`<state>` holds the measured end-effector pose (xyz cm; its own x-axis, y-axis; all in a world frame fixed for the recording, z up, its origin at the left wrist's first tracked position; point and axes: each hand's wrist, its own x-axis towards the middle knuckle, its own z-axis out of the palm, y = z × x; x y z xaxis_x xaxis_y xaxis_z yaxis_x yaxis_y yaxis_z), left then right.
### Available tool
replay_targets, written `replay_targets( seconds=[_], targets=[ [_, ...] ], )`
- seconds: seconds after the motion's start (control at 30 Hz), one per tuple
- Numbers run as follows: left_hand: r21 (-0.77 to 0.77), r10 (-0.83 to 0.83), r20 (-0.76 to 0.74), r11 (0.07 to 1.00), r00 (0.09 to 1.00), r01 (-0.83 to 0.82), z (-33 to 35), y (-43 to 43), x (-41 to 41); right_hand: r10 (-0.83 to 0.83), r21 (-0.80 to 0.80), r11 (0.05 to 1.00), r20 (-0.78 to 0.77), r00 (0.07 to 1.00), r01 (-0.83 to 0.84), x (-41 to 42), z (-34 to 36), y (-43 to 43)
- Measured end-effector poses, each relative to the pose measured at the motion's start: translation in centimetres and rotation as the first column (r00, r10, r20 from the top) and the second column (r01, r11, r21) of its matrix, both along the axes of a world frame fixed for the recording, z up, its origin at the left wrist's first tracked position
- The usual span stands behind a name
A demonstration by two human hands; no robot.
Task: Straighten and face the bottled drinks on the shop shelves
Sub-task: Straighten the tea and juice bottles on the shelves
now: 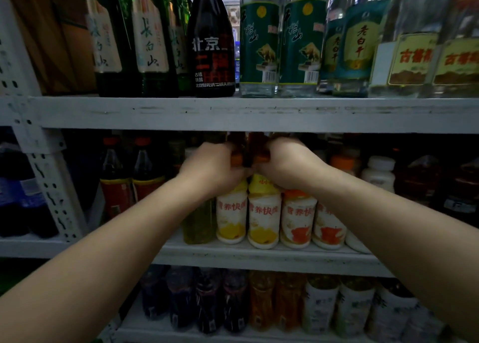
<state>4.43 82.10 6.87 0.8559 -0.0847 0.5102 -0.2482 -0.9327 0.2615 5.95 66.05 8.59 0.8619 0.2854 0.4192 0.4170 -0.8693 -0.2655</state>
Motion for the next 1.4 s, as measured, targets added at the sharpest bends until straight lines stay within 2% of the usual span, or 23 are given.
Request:
replay_targets(
  seconds=[0.1, 0.47, 0.6, 0.67, 0.73, 0.8, 0.87, 0.9, 0.97, 1.03, 1.13, 1.2, 1.3, 1.4],
  targets=[
    [0.001, -0.032, 0.040, 0.999, 0.999, 0.032, -1.3, -0.2, 0.5, -0.050, -0.033, 0.998, 0.014, 0.999, 0.050, -0.1, -0.2, 0.2],
    [0.035, -0.128, 0.128, 0.992, 0.983, 0.124, -1.1, 1.2, 0.8, -0.122, 0.042, 0.992, 0.053, 0.991, 0.119, 0.1, -1.0, 0.7],
    [-0.067, -0.148, 0.193, 0.984, 0.970, 0.163, -2.3, 1.5, 0.5, -0.076, 0.040, 0.997, 0.073, 0.994, 0.073, -0.1, -1.3, 0.0],
    [-0.104, -0.102, 0.225, 0.986, 0.969, 0.128, -3.0, 1.6, 0.1, -0.068, 0.023, 0.998, 0.133, 0.989, 0.065, -0.5, -1.5, -0.2],
    [-0.147, -0.049, 0.261, 0.985, 0.964, 0.090, -3.9, 1.7, -0.9, -0.075, -0.015, 0.996, 0.292, 0.953, 0.083, -1.3, -1.7, -0.2],
    [-0.225, 0.017, 0.331, 0.973, 0.944, 0.061, -5.7, 2.1, -2.5, -0.010, -0.061, 0.997, 0.460, 0.888, 0.043, -2.3, -1.9, 0.1],
    [-0.330, 0.142, 0.409, 0.944, 0.902, 0.001, -8.4, 3.2, -4.1, 0.146, -0.099, 0.989, 0.541, 0.828, -0.110, -3.1, -2.0, 0.8],
    [-0.403, 0.220, 0.400, 0.914, 0.890, -0.045, -9.9, 3.8, -4.8, 0.229, -0.115, 0.973, 0.555, 0.799, -0.199, -3.2, -2.0, 1.2],
    [-0.579, 0.348, 0.263, 0.803, 0.900, -0.142, -12.2, 4.4, -5.3, 0.346, -0.142, 0.935, 0.564, 0.750, -0.325, -2.9, -2.1, 2.5],
    [-0.657, 0.385, 0.126, 0.723, 0.914, -0.214, -14.0, 4.3, -4.8, 0.400, -0.175, 0.915, 0.522, 0.754, -0.364, -2.0, -2.3, 4.3],
    [-0.695, 0.342, 0.047, 0.686, 0.939, -0.215, -15.0, 3.6, -3.6, 0.389, -0.247, 0.915, 0.347, 0.853, -0.317, -0.5, -2.3, 7.2],
    [-0.725, 0.293, 0.007, 0.660, 0.956, -0.197, -15.3, 3.6, -2.7, 0.375, -0.232, 0.917, 0.226, 0.899, -0.325, 0.4, -2.0, 8.7],
    [-0.717, 0.236, -0.024, 0.674, 0.971, -0.181, -15.7, 4.2, -1.9, 0.327, -0.173, 0.934, 0.071, 0.942, -0.311, 1.5, -1.2, 10.4],
    [-0.677, 0.151, -0.042, 0.722, 0.988, -0.139, -15.9, 5.4, -1.7, 0.245, -0.142, 0.959, -0.021, 0.969, -0.246, 1.8, -0.4, 11.5]
  ],
)
